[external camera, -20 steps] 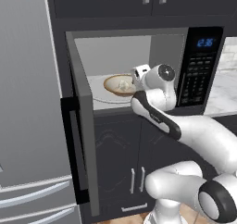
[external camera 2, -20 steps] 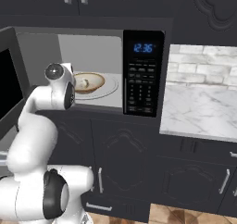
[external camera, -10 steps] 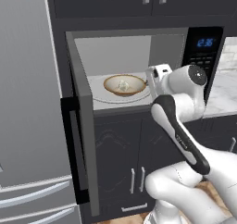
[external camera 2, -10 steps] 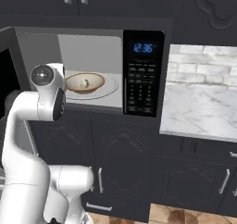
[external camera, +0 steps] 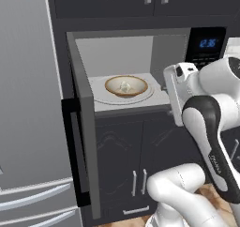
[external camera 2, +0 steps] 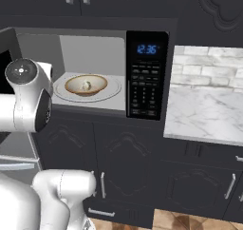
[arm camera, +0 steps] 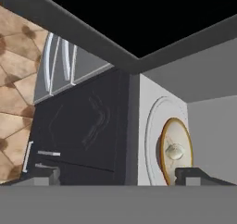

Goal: Pick the garlic from the sink and place it in the bowl. Then pick the bowl and place it in the microwave. Then close the microwave door and press the start button.

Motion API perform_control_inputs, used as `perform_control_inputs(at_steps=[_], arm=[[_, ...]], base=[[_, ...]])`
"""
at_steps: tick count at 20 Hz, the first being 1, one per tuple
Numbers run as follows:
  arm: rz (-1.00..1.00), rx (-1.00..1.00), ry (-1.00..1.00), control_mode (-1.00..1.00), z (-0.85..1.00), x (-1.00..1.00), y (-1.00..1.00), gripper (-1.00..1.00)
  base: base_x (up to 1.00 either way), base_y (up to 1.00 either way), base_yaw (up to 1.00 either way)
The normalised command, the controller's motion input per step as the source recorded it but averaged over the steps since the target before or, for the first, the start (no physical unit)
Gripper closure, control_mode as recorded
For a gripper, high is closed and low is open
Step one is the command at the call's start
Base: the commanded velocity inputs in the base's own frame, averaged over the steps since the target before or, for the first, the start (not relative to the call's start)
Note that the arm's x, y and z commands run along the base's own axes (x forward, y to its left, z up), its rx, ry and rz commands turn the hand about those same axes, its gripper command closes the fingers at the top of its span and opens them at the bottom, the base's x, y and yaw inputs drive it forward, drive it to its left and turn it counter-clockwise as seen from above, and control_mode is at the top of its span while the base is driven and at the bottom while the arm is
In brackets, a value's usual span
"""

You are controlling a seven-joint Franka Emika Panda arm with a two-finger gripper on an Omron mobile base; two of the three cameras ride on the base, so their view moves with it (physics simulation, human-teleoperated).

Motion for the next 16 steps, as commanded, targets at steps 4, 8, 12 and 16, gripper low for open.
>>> perform_control_inputs(at_steps=[4, 8, 12, 16], arm=[[0.0, 0.07, 0.1, -1.0, 0.42, -1.0, -0.05, -1.0], [0.0, 0.05, 0.07, -1.0, 0.36, -1.0, -0.07, -1.0], [0.16, 0.03, 0.0, -1.0, 0.38, -1.0, 0.0, -1.0], [0.31, 0.01, -0.01, -1.0, 0.36, -1.0, 0.0, -1.0]], base=[[0.0, 0.0, 0.0], [0.0, 0.0, 0.0], [0.0, 0.0, 0.0], [0.0, 0.0, 0.0]])
